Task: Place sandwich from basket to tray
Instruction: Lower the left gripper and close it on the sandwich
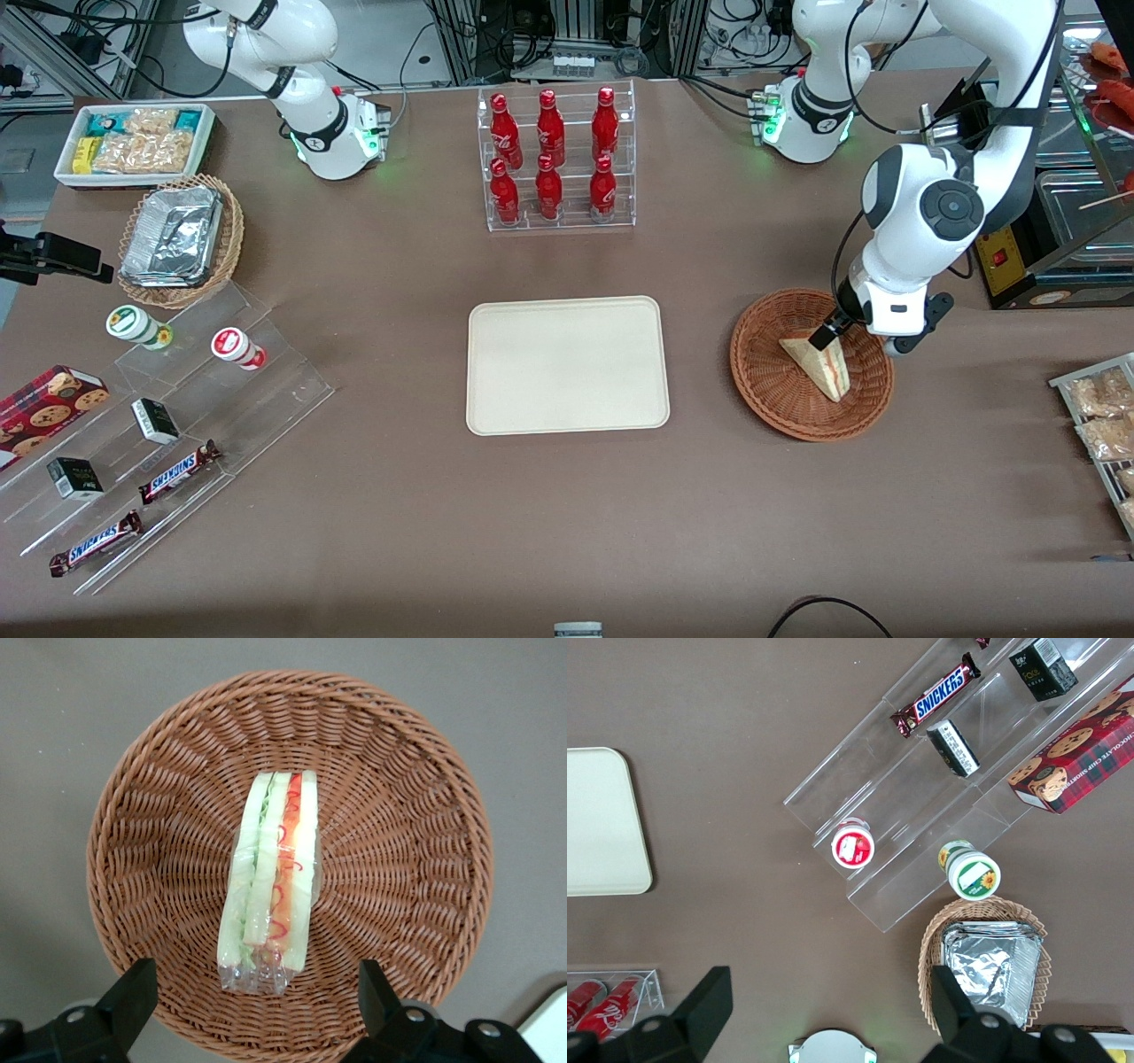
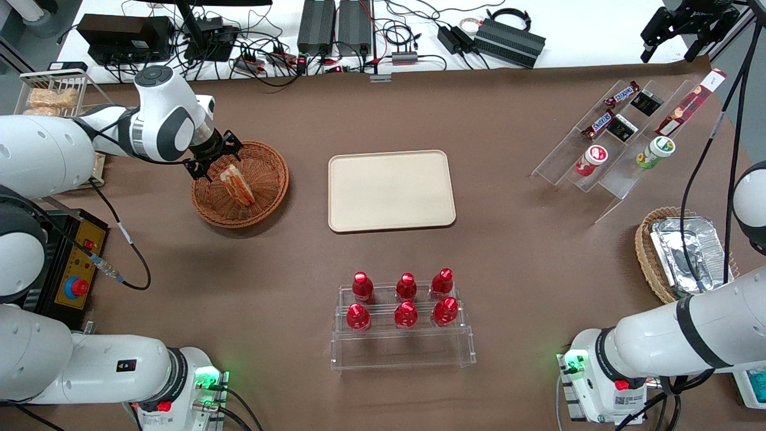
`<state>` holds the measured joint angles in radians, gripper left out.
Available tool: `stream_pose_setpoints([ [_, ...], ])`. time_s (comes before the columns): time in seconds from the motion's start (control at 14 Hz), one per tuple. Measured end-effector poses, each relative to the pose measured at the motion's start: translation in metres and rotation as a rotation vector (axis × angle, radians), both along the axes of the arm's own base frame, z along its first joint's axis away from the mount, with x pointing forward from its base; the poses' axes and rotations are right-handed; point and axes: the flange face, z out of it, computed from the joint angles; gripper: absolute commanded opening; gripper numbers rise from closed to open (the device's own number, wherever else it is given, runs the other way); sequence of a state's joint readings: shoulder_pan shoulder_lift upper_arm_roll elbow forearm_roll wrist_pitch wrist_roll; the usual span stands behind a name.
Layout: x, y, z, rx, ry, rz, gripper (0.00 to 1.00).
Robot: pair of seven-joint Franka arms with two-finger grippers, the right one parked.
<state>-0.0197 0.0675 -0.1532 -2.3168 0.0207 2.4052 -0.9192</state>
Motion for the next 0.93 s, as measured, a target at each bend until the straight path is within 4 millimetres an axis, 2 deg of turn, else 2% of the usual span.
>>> stream_pose_setpoints([
  [0.21,0.001,0.000,-0.015,-0.004,0.006,0.009,1.00],
  [0.5,0.004,-0.001,-0.047,-0.015,0.013,0.020,1.00],
  [0.57,0.003,-0.001,-0.054,-0.016,0.022,0.021,0.73],
  [0.64,0.003,-0.001,-0.059,-0.017,0.029,0.022,0.17],
  [0.71,0.002,-0.001,-0.062,-0.016,0.035,0.022,0.00],
  [0.93,0.001,-0.001,-0.061,-0.010,0.061,0.006,0.00],
])
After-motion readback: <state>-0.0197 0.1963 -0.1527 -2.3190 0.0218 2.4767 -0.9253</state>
